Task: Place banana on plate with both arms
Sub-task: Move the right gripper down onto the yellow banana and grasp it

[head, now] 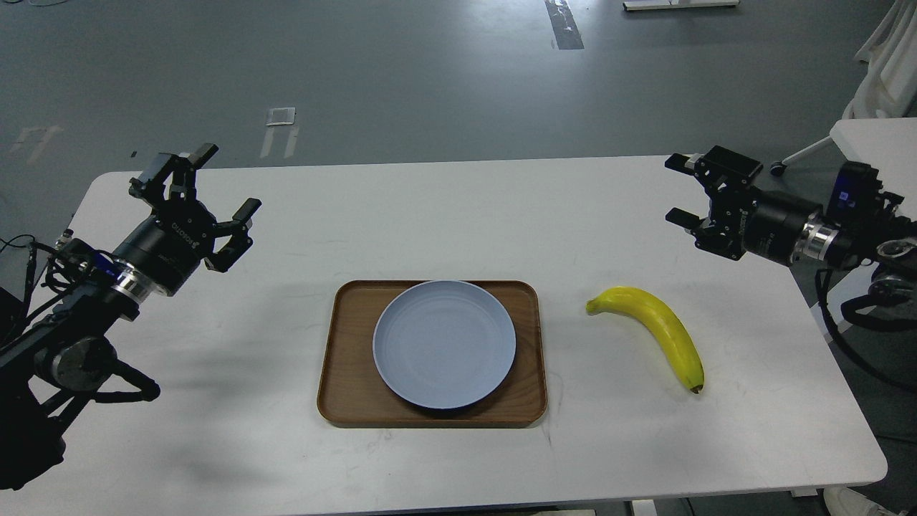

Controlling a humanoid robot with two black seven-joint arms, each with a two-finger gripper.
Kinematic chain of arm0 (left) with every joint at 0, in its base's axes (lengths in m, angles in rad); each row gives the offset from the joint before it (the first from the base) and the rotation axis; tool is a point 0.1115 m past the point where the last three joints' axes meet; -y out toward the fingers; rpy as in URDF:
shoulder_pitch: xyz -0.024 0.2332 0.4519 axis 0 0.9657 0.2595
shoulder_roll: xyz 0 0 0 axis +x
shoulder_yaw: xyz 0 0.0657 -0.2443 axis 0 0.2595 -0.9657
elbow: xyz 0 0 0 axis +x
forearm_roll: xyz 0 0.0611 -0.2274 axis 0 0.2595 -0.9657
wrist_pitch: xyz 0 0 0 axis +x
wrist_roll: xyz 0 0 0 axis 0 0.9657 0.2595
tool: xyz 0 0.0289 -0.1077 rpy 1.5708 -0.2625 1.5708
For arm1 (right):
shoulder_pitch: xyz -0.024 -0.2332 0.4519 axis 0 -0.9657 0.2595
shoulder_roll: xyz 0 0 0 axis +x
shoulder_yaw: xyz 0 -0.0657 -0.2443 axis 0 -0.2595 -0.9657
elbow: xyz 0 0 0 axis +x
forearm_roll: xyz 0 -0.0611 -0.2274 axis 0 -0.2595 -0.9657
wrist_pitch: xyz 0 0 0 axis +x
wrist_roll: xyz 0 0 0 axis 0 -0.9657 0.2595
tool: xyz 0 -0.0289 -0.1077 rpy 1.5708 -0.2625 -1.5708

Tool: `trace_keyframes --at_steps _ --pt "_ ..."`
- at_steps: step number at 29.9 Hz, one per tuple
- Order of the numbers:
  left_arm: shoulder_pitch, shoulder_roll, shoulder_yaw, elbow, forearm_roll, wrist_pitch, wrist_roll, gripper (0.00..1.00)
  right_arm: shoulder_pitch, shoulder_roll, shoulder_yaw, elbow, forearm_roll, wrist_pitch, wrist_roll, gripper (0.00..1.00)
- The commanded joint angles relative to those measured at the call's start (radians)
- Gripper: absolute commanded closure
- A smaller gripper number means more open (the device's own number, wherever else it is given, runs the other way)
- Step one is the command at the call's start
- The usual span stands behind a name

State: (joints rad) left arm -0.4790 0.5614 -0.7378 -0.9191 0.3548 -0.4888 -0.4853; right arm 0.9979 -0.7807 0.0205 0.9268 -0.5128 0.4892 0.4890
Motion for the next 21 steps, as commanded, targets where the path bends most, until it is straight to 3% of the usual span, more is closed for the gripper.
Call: trace_keyframes --at_steps 1,4,11,21 --pt "0.000 0.002 0.000 -0.001 0.003 0.000 0.001 0.02 0.187 -0.005 -0.187 0.006 -0.137 -0.001 0.000 0.00" --pt "0.000 0.005 0.000 -0.004 0.003 0.000 0.002 0.02 0.329 0.015 -0.371 0.039 -0.319 -0.001 0.000 0.00" --pt "-0.001 0.006 0.003 -0.012 0.006 0.000 0.004 0.02 0.449 0.145 -0.709 0.044 -0.607 -0.001 0.000 0.00" --pt "-0.001 0.005 0.003 -0.012 0.007 0.000 0.004 0.02 0.432 0.234 -0.840 0.014 -0.627 -0.020 0.000 0.00"
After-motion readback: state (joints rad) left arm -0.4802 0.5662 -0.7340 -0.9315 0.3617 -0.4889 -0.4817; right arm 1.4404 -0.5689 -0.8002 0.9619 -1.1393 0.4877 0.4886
